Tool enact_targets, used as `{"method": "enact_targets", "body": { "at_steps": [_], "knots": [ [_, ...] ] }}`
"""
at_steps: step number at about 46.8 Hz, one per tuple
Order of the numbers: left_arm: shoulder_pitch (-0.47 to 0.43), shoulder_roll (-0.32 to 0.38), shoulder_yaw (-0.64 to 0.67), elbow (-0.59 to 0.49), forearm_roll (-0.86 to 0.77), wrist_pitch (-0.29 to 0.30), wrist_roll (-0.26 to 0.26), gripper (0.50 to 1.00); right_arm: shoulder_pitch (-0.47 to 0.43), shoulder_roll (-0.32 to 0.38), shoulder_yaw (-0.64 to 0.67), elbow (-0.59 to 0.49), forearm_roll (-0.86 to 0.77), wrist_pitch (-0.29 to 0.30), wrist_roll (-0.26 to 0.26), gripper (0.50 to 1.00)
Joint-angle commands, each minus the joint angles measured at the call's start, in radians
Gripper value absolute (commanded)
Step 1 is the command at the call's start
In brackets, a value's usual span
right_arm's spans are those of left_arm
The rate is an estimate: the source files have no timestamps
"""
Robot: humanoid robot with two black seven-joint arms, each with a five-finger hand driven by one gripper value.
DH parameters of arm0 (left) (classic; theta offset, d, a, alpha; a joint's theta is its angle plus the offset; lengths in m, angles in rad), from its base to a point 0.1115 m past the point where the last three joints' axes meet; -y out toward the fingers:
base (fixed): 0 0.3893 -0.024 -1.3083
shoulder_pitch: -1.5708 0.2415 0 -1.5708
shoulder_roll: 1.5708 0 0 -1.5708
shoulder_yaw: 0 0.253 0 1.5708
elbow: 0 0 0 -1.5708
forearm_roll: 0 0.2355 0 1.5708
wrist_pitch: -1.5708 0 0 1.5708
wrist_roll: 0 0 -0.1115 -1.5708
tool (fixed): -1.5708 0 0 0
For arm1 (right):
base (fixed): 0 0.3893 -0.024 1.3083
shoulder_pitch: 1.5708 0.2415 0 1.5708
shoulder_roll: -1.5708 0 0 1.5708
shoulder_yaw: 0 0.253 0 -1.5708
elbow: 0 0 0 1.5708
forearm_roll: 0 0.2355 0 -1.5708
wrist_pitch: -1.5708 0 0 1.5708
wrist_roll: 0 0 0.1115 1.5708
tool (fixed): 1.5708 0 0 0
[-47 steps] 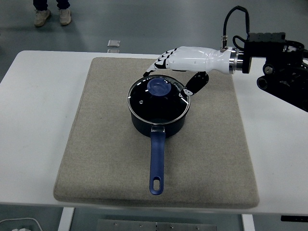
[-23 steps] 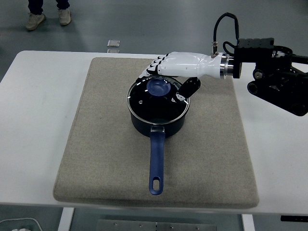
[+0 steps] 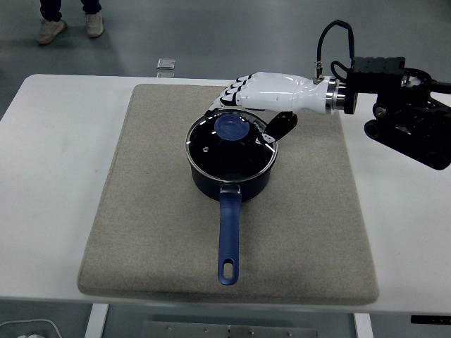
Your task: Lift the pot lid and place it to the right of the pot.
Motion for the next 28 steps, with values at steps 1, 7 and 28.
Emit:
{"method": "enact_targets", "body": {
  "at_steps": [1, 7, 28],
  "knots": [
    [0.0, 0.0, 0.0, 0.0, 0.0, 0.0, 0.0, 1.0, -0.003, 0.0, 0.0, 0.0, -0.012, -0.003, 0.0, 0.874],
    [0.0, 0.0, 0.0, 0.0, 0.0, 0.0, 0.0, 1.0, 0.002, 0.0, -0.014, 0.0, -0.033, -0.004, 0.0, 0.874],
    [0.0, 0.0, 0.0, 0.0, 0.0, 0.0, 0.0, 1.0, 0.008, 0.0, -0.041, 0.0, -0.085, -0.035, 0.0, 0.874]
  ]
}}
